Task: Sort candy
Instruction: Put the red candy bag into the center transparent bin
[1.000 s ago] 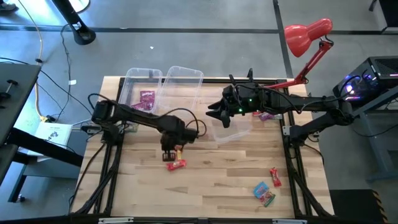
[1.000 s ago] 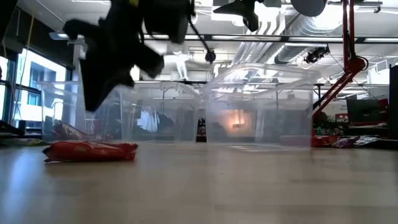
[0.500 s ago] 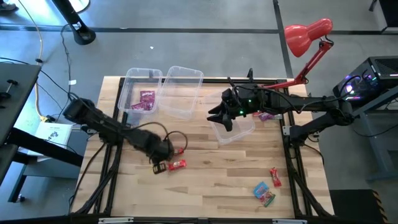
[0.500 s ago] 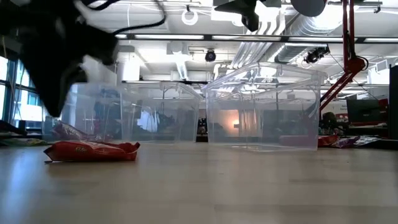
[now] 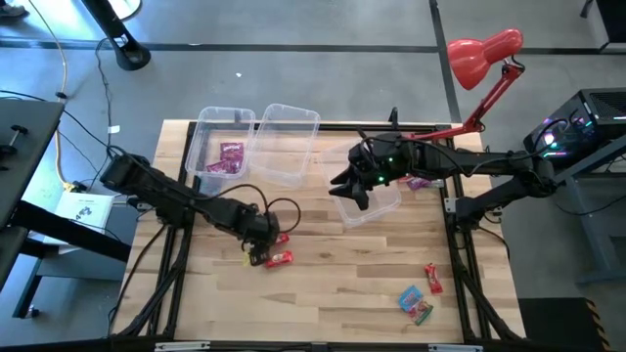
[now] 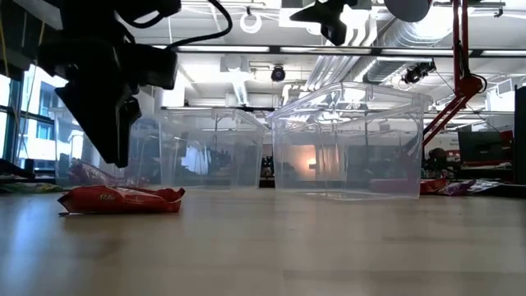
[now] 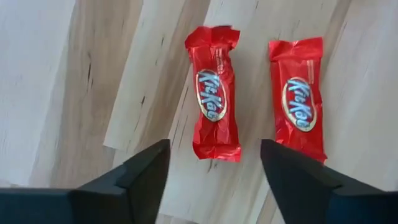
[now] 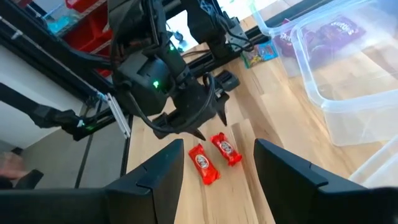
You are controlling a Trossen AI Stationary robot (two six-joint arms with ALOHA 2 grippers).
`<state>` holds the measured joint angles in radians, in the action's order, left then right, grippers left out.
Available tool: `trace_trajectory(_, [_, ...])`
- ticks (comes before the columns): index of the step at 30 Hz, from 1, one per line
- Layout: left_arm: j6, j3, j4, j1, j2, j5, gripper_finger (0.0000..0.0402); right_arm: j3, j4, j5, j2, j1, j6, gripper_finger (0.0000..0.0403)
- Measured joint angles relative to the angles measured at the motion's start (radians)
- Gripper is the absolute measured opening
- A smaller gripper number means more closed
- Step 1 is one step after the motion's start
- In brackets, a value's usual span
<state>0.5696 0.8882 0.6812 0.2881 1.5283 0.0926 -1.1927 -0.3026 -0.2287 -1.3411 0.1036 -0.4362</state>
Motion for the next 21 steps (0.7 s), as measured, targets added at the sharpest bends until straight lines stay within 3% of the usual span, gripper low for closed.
trace_trajectory(6, [0.005, -0.026, -0.083, -0.006, 0.053, 0.014, 0.0287, 0.0, -0.016, 0.002, 0.0, 0.0, 0.035, 0.019])
trace_trajectory(10, [0.03, -0.029, -0.156, -0.014, 0.139, 0.004, 0.0292, 0.0, -0.019, 0.011, 0.0, 0.0, 0.046, 0.019])
trace_trajectory(15, [0.084, -0.019, -0.134, -0.011, 0.212, 0.051, 0.0286, 0.0, -0.035, 0.011, 0.0, 0.0, 0.052, 0.019])
trace_trajectory(18, [0.093, -0.003, -0.078, -0.011, 0.209, 0.067, 0.0241, 0.0, -0.045, 0.011, 0.0, 0.0, 0.048, 0.019])
trace_trajectory(21, [0.09, 0.009, -0.002, -0.017, 0.151, 0.1, 0.0142, 0.0, -0.05, 0.011, 0.0, 0.0, 0.052, 0.019])
